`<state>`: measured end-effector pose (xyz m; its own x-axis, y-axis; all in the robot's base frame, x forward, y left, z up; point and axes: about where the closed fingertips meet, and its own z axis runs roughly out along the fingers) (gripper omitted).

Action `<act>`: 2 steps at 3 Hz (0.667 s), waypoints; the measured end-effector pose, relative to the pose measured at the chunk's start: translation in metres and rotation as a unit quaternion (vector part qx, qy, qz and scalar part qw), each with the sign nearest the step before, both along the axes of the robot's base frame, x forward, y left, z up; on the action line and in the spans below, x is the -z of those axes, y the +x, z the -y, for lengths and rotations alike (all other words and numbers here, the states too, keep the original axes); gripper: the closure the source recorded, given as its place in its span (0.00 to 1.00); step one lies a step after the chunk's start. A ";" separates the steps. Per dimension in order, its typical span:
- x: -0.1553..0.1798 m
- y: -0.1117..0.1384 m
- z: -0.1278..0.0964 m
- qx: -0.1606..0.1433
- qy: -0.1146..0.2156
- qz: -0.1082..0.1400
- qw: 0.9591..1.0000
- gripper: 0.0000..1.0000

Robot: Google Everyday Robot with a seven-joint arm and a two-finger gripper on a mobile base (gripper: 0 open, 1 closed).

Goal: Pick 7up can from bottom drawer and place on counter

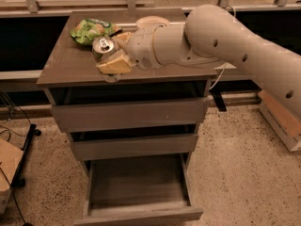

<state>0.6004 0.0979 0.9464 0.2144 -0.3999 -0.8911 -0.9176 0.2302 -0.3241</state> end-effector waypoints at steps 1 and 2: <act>-0.008 0.024 0.020 0.052 0.013 0.006 0.999 1.00; -0.011 0.051 0.037 0.088 0.020 0.003 0.996 1.00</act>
Offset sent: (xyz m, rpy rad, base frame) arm 0.0898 -0.0643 0.0136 0.0583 0.0020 -0.2767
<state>0.6518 0.0614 0.9572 0.1502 -0.3953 -0.9062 -0.8602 0.3996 -0.3169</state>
